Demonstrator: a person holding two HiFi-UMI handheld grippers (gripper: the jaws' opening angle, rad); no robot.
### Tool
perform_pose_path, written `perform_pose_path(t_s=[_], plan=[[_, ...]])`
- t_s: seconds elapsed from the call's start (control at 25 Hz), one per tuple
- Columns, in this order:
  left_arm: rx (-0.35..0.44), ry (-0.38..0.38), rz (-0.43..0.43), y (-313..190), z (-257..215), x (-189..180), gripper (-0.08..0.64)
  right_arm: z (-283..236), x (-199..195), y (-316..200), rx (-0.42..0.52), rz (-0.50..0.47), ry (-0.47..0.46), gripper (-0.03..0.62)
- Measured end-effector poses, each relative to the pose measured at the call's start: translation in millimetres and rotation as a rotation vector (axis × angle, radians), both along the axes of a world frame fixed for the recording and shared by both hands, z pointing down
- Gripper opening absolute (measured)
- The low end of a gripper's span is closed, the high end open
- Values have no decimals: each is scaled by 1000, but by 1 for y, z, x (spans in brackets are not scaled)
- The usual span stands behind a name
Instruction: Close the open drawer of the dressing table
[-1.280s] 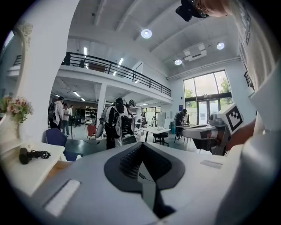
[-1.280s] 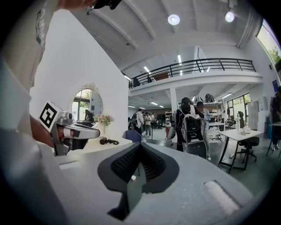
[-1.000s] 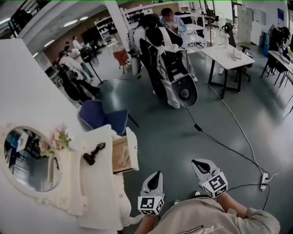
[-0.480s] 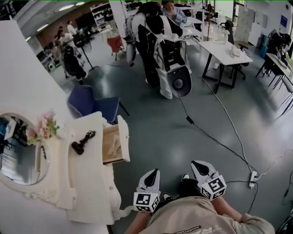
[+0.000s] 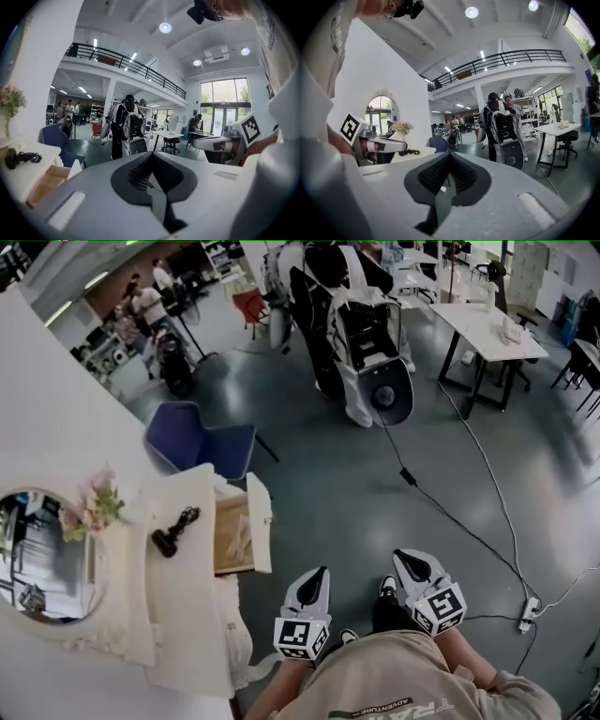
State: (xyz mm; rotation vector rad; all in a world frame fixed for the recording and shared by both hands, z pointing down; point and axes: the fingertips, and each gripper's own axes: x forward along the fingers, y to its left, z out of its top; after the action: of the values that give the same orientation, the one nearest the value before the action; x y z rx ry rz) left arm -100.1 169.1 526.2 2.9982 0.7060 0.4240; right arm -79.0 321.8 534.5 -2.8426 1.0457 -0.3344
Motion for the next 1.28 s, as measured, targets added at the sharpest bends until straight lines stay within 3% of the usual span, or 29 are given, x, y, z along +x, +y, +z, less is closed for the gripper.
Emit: perform_pose_path(t_s=[0.16, 0.32, 0.48, 0.6, 0.68, 0.88, 1.0, 1.28], plan=[[28, 45, 0, 18, -23, 49, 17, -2, 48, 0, 22, -96, 21, 3], [36, 41, -24, 36, -28, 88, 17, -3, 91, 9, 14, -155, 49, 3], [8, 45, -110, 39, -31, 111, 17, -3, 115, 19, 34, -224, 49, 2], [48, 58, -178, 29, -32, 128, 17, 4, 134, 23, 5, -268, 42, 3], [73, 51, -182, 25, -30, 132, 17, 5, 141, 25, 8, -273, 42, 3], [15, 6, -210, 14, -16, 147, 17, 2, 149, 20, 78, -297, 26, 3], [27, 0, -231, 7, -6, 156, 17, 12, 151, 18, 58, -297, -8, 3], [-12, -36, -187, 4, 21, 199, 17, 22, 185, 22, -5, -262, -54, 2]])
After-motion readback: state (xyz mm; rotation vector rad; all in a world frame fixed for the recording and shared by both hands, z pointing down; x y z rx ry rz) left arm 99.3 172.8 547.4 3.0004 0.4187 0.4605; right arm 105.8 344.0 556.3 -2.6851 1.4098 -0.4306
